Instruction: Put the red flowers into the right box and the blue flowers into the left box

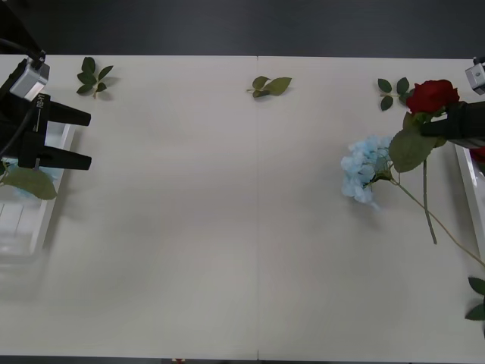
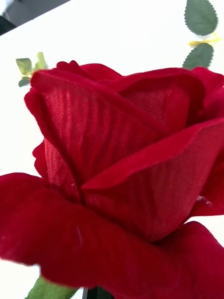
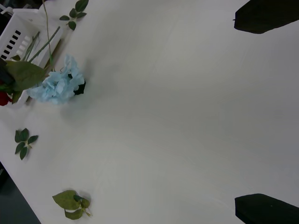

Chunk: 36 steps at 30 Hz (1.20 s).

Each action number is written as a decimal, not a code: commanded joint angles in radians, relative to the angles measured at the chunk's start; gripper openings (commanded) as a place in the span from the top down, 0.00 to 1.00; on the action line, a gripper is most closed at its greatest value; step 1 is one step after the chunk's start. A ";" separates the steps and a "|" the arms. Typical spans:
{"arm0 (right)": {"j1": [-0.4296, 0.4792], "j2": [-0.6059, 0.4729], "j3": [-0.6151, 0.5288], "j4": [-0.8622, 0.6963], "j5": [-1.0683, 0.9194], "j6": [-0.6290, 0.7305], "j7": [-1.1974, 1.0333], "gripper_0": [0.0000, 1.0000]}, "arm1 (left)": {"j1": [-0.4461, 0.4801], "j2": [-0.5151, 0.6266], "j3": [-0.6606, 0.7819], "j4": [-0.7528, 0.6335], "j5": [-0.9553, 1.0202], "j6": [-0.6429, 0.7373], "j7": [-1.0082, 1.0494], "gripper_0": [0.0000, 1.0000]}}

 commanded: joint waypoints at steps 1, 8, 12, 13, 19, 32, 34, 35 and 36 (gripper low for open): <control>-0.029 -0.030 0.018 -0.001 -0.068 0.001 0.036 0.99 | -0.036 0.014 0.011 -0.010 -0.002 -0.002 -0.035 0.00; -0.029 -0.034 0.029 0.015 -0.074 -0.010 0.044 0.31 | -0.036 0.014 0.011 -0.010 -0.002 -0.002 -0.035 0.00; -0.029 -0.039 0.029 0.042 -0.064 -0.025 0.059 0.00 | -0.036 0.014 0.011 -0.010 -0.002 -0.002 -0.035 0.00; -0.029 -0.041 0.029 0.044 -0.064 -0.027 0.061 0.00 | -0.036 0.014 0.011 -0.010 -0.002 -0.002 -0.035 0.00; -0.029 -0.051 0.028 0.045 -0.038 -0.045 0.182 0.00 | -0.036 0.014 0.011 -0.010 -0.002 -0.002 -0.035 0.00; -0.049 -0.097 0.028 0.045 0.031 0.010 0.095 0.00 | -0.036 0.014 0.011 -0.010 -0.002 -0.002 -0.035 0.00; -0.066 -0.099 0.028 0.045 0.076 0.028 0.052 0.00 | -0.036 0.014 0.011 -0.010 -0.002 -0.002 -0.035 0.00; -0.075 -0.099 0.029 0.045 0.110 0.039 0.015 0.00 | -0.036 0.014 0.011 -0.010 -0.002 -0.002 -0.035 0.00; -0.084 -0.099 0.029 0.045 0.145 0.050 -0.020 0.00 | -0.036 0.014 0.011 -0.010 -0.002 -0.002 -0.035 0.00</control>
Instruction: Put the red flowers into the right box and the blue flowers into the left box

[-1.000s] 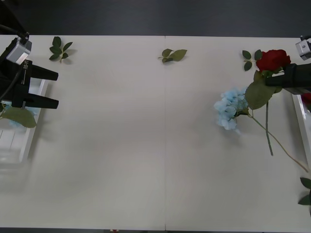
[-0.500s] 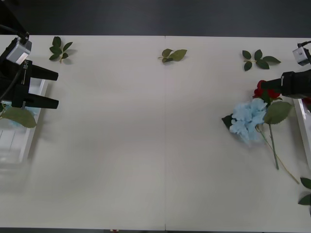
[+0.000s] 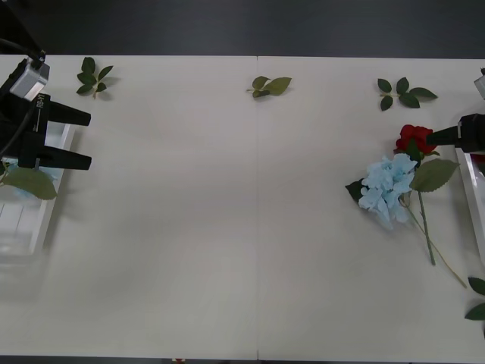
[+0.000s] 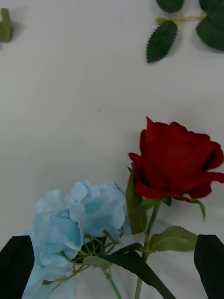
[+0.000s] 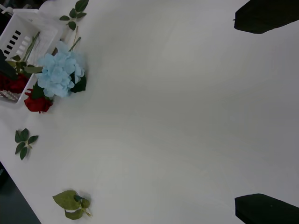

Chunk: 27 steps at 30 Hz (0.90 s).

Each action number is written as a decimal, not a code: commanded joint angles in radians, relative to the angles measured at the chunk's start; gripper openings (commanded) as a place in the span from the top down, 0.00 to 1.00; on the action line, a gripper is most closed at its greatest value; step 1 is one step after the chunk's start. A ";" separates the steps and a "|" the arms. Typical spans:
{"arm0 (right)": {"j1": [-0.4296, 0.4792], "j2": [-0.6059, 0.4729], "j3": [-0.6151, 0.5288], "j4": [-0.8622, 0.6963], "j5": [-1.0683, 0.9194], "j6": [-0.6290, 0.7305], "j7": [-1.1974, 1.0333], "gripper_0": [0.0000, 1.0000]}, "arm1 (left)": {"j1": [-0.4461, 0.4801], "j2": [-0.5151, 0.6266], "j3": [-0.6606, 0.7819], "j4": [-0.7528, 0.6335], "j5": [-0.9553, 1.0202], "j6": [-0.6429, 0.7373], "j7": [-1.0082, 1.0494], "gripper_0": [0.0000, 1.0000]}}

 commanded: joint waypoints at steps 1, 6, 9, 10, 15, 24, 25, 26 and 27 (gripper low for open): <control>-0.076 -0.033 -0.016 -0.015 0.105 0.034 -0.155 0.00 | -0.036 0.014 0.011 -0.010 -0.002 -0.002 -0.035 0.00; -0.110 -0.022 0.013 -0.020 0.213 0.077 -0.330 0.00 | -0.036 0.014 0.011 -0.010 -0.002 -0.002 -0.035 0.00; -0.132 -0.022 0.070 -0.042 0.295 0.089 -0.408 0.00 | -0.036 0.014 0.011 -0.010 -0.002 -0.002 -0.035 0.00; -0.135 -0.022 0.097 -0.057 0.330 0.090 -0.440 0.00 | -0.036 0.014 0.011 -0.010 -0.002 -0.002 -0.035 0.00; -0.135 -0.022 0.202 -0.101 0.416 0.052 -0.563 0.00 | -0.036 0.014 0.011 -0.010 -0.002 -0.002 -0.035 0.00; -0.135 -0.010 0.283 -0.071 0.451 -0.045 -0.611 0.00 | -0.036 0.014 0.011 -0.010 -0.002 -0.002 -0.035 0.00; -0.135 -0.008 0.283 -0.065 0.451 -0.051 -0.609 0.00 | -0.036 0.014 0.011 -0.010 -0.002 -0.002 -0.035 0.00; -0.135 -0.002 0.284 -0.054 0.454 -0.061 -0.605 0.00 | -0.036 0.014 0.011 -0.010 -0.002 -0.002 -0.035 0.00; -0.135 0.004 0.284 -0.048 0.456 -0.071 -0.603 0.00 | -0.036 0.014 0.011 -0.010 -0.002 -0.002 -0.035 0.00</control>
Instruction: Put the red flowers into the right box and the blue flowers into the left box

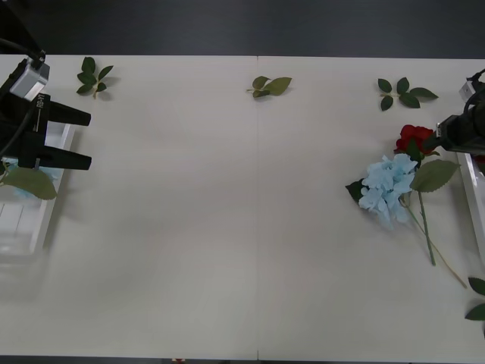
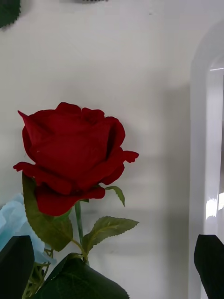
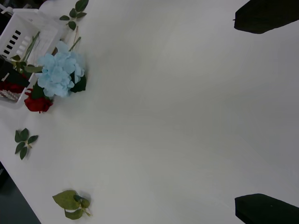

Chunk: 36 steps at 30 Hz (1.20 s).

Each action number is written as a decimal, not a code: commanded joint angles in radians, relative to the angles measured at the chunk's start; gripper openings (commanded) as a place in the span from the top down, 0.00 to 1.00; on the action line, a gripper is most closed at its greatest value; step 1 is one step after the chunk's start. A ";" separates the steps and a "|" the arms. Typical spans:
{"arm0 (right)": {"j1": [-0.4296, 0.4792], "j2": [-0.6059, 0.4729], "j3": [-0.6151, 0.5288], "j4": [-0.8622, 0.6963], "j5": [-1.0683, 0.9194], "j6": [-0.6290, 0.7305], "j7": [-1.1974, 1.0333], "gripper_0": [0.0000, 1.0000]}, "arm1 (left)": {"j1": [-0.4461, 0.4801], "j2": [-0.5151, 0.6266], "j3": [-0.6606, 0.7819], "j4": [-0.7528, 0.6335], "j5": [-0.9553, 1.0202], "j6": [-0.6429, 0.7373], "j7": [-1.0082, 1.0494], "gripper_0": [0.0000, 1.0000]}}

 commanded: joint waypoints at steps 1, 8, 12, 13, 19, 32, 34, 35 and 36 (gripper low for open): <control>-0.021 0.009 -0.020 0.023 0.013 -0.029 -0.023 0.00 | -0.036 0.014 0.011 -0.010 -0.002 -0.002 -0.035 0.00; -0.021 0.041 -0.010 0.053 0.039 -0.062 -0.016 0.00 | -0.036 0.014 0.011 -0.010 -0.002 -0.002 -0.035 0.00; -0.021 0.055 -0.003 0.060 0.051 -0.070 -0.008 0.00 | -0.036 0.014 0.011 -0.010 -0.002 -0.002 -0.035 0.00; -0.021 0.056 0.008 0.060 0.053 -0.073 -0.007 0.00 | -0.036 0.014 0.011 -0.010 -0.002 -0.002 -0.035 0.00; -0.018 0.059 0.066 0.062 0.057 -0.107 -0.002 0.00 | -0.036 0.014 0.011 -0.010 -0.002 -0.002 -0.035 0.00; 0.013 0.101 0.085 0.060 0.099 -0.147 0.007 0.00 | -0.036 0.014 0.011 -0.010 -0.002 -0.002 -0.035 0.00; 0.019 0.105 0.092 0.062 0.107 -0.155 0.007 0.00 | -0.036 0.014 0.011 -0.010 -0.002 -0.002 -0.035 0.00; 0.019 0.108 0.098 0.060 0.111 -0.159 0.007 0.00 | -0.036 0.014 0.011 -0.010 -0.002 -0.002 -0.035 0.00; 0.021 0.108 0.105 0.060 0.113 -0.162 0.007 0.00 | -0.036 0.014 0.011 -0.010 -0.002 -0.002 -0.035 0.00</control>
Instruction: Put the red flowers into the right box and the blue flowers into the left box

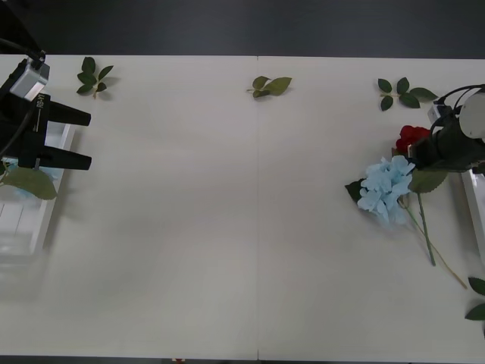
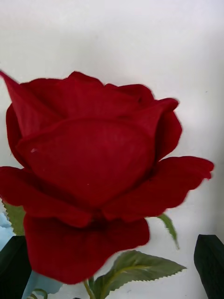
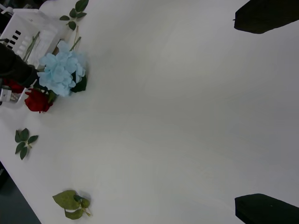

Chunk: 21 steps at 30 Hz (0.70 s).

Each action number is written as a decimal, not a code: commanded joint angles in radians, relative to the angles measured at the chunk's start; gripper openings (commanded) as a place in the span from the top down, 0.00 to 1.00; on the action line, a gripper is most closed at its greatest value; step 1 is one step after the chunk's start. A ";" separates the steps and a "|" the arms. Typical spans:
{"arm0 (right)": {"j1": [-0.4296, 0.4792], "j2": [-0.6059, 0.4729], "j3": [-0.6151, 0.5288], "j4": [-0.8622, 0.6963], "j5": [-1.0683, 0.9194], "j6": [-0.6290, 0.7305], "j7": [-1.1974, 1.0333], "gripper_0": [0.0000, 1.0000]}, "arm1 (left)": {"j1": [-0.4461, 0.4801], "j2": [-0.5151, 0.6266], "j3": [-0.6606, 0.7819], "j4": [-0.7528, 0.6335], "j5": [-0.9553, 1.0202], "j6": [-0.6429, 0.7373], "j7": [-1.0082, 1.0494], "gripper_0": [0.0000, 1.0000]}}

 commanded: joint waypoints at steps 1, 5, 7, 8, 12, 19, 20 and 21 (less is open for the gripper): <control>0.000 0.005 0.033 -0.006 0.015 -0.025 0.007 0.00 | -0.036 0.014 0.011 -0.010 -0.002 -0.002 -0.035 0.00; 0.002 0.015 0.053 -0.006 0.043 -0.035 0.005 0.00 | -0.036 0.014 0.011 -0.010 -0.002 -0.002 -0.035 0.00; 0.000 0.021 0.053 -0.005 0.058 -0.034 0.007 0.08 | -0.036 0.014 0.011 -0.010 -0.002 -0.002 -0.035 0.00; 0.000 0.025 0.053 -0.005 0.061 -0.034 0.007 0.13 | -0.036 0.014 0.011 -0.010 -0.002 -0.002 -0.035 0.00; 0.002 0.036 0.053 -0.006 0.080 -0.034 0.007 0.44 | -0.036 0.014 0.011 -0.010 -0.002 -0.002 -0.035 0.00; 0.002 0.036 0.053 -0.006 0.081 -0.032 0.007 0.83 | -0.036 0.014 0.011 -0.010 -0.002 -0.002 -0.035 0.00; 0.002 0.036 0.053 -0.005 0.080 -0.032 0.007 0.84 | -0.036 0.014 0.011 -0.010 -0.002 -0.002 -0.035 0.00; 0.003 0.036 0.053 -0.006 0.080 -0.032 0.009 0.85 | -0.036 0.014 0.011 -0.010 -0.002 -0.002 -0.035 0.00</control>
